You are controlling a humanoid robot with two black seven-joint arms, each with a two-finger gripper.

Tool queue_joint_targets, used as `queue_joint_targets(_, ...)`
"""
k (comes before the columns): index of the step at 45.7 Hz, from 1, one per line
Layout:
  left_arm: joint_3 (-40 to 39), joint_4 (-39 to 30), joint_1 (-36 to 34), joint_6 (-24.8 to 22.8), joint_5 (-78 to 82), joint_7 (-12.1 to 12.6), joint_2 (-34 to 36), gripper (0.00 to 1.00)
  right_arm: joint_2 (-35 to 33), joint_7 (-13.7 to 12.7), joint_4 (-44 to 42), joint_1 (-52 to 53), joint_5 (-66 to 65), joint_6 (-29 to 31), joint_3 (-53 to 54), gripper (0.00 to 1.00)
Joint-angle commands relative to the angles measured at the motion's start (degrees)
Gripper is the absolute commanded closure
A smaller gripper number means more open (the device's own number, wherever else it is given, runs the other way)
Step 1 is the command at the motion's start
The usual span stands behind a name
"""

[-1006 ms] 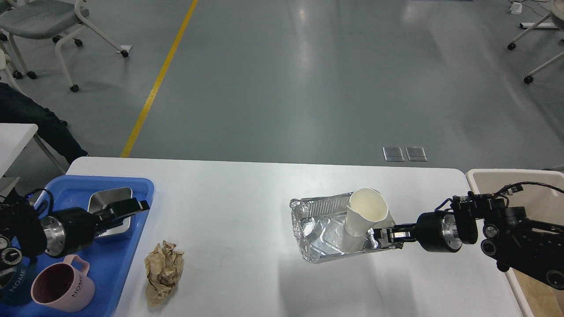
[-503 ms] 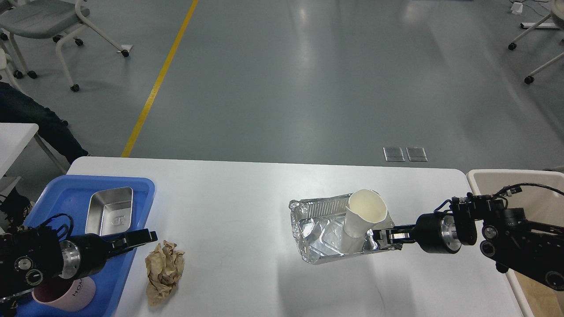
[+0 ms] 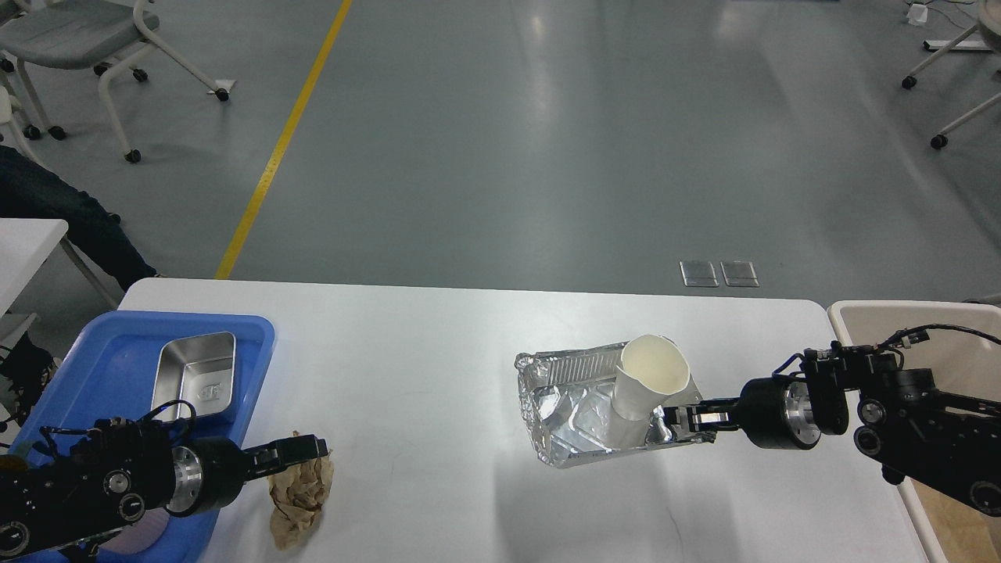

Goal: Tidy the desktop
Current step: 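Lower the left gripper to the crumpled brown paper and grasp it, then lift the crumpled paper and carry it over the foil tray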

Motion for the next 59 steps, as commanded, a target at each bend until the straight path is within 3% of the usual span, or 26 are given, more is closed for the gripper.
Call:
queue_joint_targets(1,0.67,0.04,0.04,0.09,1.97,-1.71,0.0,0.12,0.07,0.0,-0.09,0.0,0.0,0.0,-0.01,1.0)
queue_joint_targets(5,0.93,-0.04,0.66,0.44,5.48,-3.56,0.0,0.23,0.16,0.0,-0.09,0.0,0.0,0.0,-0.01,1.0)
queue_joint_targets(8,0.93,-0.05,1.09,0.97,6.63,-3.56,0.0,0.34,0.16,0.0,-0.09,0.0,0.0,0.0,0.08,1.0)
queue_joint_targets(13,1.11,-0.13,1.89,0.97,6.54,-3.91,0.0,0.69,0.07,0.0,-0.09,0.0,0.0,0.0,-0.01,1.0)
queue_joint_targets(21,1.2,-0.05,1.8,0.97,6.63,-4.26,0.35,0.87,0.16,0.0,-0.09,0.0,0.0,0.0,-0.01,1.0)
queue_joint_targets(25,1.2,-0.05,1.71,0.97,6.63,-6.1,0.97,0.99,0.25,0.0,-0.09,0.0,0.0,0.0,-0.01,1.0)
queue_joint_targets(32,1.02,-1.19,1.36,1.06,7.77,-11.29,3.34,0.99,0.25,0.0,-0.17,0.0,0.0,0.0,-0.01,1.0)
queue_joint_targets(52,0.4,-3.82,-6.55,0.62,7.51,-11.29,10.9,0.99,0.69,0.0,-0.35,0.09,0.0,0.0,-0.27,1.0)
queue_joint_targets(59,0.32,-7.95,-8.57,0.53,7.07,-11.12,14.58,0.99,0.69,0.0,-0.26,0.09,0.0,-0.08,-0.19,1.0)
